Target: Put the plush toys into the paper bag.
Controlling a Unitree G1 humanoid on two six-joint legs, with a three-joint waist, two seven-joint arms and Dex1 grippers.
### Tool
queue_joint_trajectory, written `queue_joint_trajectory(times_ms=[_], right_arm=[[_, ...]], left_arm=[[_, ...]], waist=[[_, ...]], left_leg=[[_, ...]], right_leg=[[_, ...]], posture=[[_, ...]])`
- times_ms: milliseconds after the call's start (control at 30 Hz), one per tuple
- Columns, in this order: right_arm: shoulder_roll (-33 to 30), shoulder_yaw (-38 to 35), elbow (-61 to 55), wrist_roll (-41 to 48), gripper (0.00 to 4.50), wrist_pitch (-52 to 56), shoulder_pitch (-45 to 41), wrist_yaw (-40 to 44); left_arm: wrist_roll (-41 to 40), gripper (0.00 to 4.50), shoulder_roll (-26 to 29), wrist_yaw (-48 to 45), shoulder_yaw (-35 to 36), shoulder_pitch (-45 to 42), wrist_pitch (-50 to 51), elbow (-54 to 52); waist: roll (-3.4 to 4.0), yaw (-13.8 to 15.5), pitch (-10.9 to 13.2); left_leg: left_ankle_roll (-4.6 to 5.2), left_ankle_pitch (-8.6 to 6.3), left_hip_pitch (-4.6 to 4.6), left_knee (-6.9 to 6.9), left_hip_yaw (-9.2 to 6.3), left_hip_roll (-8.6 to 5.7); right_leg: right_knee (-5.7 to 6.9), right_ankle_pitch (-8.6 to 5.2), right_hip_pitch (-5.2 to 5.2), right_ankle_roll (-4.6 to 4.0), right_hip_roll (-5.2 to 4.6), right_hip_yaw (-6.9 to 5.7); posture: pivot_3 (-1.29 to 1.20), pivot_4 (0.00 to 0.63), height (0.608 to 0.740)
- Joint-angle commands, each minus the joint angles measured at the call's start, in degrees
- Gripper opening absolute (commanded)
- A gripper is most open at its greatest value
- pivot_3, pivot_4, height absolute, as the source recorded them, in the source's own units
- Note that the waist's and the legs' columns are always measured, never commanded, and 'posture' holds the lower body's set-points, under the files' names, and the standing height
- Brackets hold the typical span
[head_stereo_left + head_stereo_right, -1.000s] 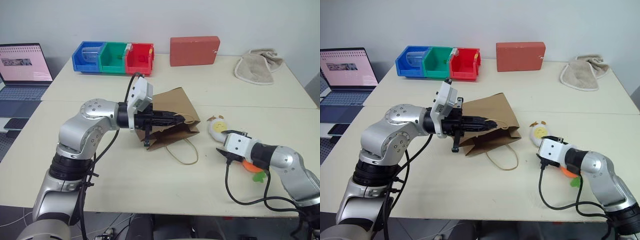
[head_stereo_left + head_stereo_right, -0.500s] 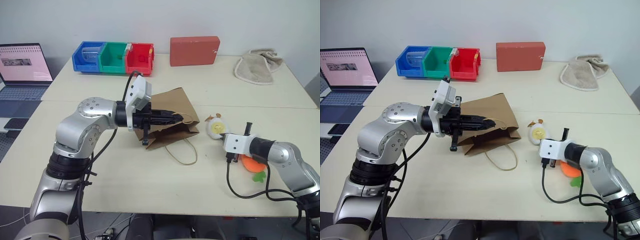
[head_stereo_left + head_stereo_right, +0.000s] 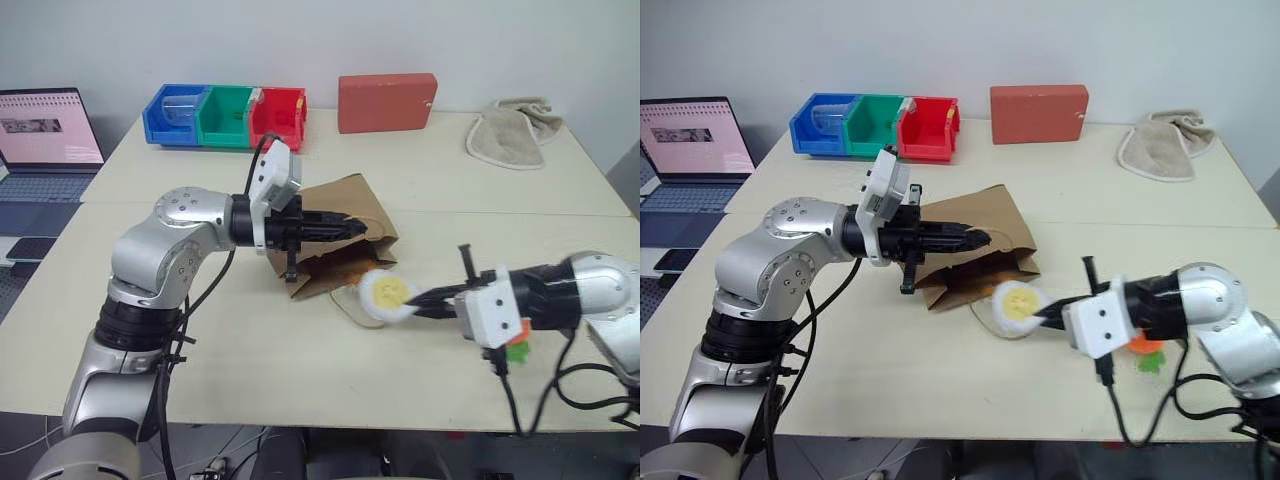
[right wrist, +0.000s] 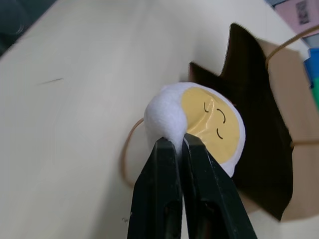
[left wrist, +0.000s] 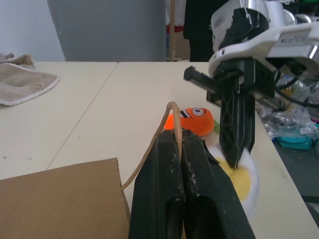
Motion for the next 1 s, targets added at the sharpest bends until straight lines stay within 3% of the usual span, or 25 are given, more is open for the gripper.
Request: queue_joint_trajectory(times_ms=[33, 433, 1000], right_arm=[[5.2, 4.0, 4.5, -9.2, 0.02, -1.8, -3.5, -5.7], [20.0, 10.3, 13.0, -23.3, 0.02, 3.7, -9.5, -16.0], [29.9, 13.6, 23.6, -31.7, 0.02, 5.4, -13.3, -24.8]], left_arm=[[-0.7, 0.0, 0.4, -0.5, 1.5, -1.3, -0.3, -1.1], [-1.0, 0.0, 0.7, -1.6, 1.3, -2.3, 0.1, -0.8], [-0.9, 0.0, -0.2, -1.4, 1.1, -2.7, 0.4, -0.1]], waist=[[0.0, 0.1, 0.0], [0.0, 0.1, 0.0], [0.0, 0.0, 0.0]], left_leg=[[0.0, 0.0, -0.02, 0.0, 0.0, 0.0], [-0.01, 0.01, -0.25, 0.01, -0.08, -0.03], [-0.01, 0.01, -0.25, 0.0, -0.12, -0.01]], right_leg=[[-0.01, 0.0, 0.0, 0.0, 0.0, -0.01], [0.03, 0.03, -0.23, -0.04, 0.0, -0.03], [0.03, 0.07, -0.23, -0.11, 0.03, -0.05]], posture=[[0.0, 0.15, 0.74], [0.0, 0.15, 0.74], [0.0, 0.15, 0.74]])
